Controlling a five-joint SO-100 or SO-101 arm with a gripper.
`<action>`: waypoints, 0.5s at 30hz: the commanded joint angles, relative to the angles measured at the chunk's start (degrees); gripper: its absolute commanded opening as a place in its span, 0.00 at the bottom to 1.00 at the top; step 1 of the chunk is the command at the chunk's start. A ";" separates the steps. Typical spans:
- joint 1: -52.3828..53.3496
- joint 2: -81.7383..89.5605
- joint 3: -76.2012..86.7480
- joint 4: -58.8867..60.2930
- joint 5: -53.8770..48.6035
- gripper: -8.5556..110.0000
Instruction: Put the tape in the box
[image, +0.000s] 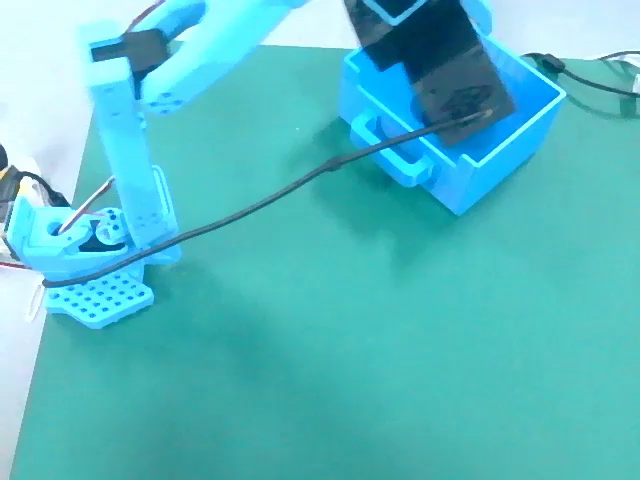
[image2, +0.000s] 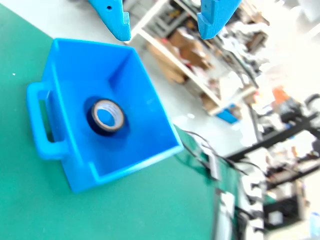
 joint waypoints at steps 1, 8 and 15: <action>2.72 8.79 -3.08 4.22 -1.85 0.22; 11.43 18.46 -2.72 12.83 -1.85 0.23; 13.62 26.54 -2.64 18.98 -1.76 0.23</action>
